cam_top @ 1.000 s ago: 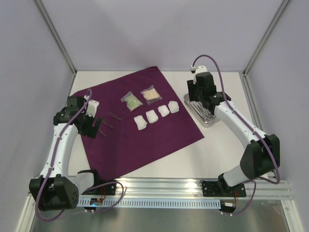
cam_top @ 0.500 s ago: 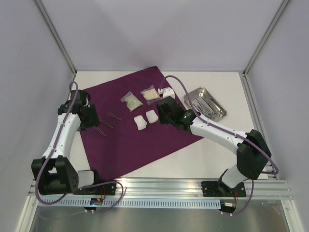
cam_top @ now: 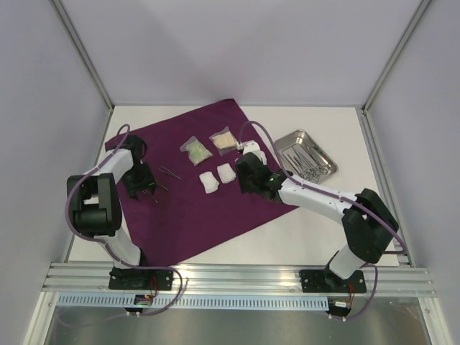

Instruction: Prepare the surgical pack

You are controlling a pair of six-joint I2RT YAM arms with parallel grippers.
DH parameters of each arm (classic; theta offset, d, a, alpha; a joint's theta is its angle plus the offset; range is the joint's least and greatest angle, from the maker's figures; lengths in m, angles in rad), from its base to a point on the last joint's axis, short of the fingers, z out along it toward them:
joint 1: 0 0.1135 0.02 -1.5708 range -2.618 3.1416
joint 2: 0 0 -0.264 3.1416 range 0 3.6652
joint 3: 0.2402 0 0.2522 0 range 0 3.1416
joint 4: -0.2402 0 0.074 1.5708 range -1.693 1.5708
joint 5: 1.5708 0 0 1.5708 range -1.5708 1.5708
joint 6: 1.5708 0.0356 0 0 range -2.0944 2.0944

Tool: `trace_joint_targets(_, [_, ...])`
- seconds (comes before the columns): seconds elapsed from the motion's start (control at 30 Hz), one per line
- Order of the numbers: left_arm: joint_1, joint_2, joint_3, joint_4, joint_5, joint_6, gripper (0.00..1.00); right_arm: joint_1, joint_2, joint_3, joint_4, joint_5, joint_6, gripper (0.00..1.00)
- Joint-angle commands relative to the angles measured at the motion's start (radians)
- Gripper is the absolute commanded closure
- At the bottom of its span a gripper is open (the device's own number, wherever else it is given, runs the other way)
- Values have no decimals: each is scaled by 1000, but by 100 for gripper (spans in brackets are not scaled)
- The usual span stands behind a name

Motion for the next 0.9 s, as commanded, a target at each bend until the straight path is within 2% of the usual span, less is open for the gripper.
trace_joint_targets(0.0, [0,32,55,33,7,-41,38,0,3,-8,51,27,17,53])
trace_joint_targets(0.1, [0,58,51,59,8,-41,42,-2,0,-17,61,31,12,53])
trace_joint_targets(0.37, [-2,127,82,61,10,-36,62,0,-1,-23,57,45,3,53])
trace_joint_targets(0.4, [0,130,82,59,7,-38,68,-2,1,-25,54,45,1,53])
trace_joint_targets(0.47, [-2,128,79,61,8,-39,75,0,-4,-26,51,45,1,53])
trace_joint_targets(0.5, [0,127,75,58,11,-41,84,0,-5,-26,49,45,0,53])
trace_joint_targets(0.6, [0,118,71,59,7,-35,96,-2,-14,-28,45,48,-6,53])
trace_joint_targets(0.73, [-2,99,77,42,-4,-18,98,2,-34,-22,29,50,-8,53])
trace_joint_targets(0.87, [0,14,82,4,-1,27,100,0,-77,-16,25,-30,-46,53])
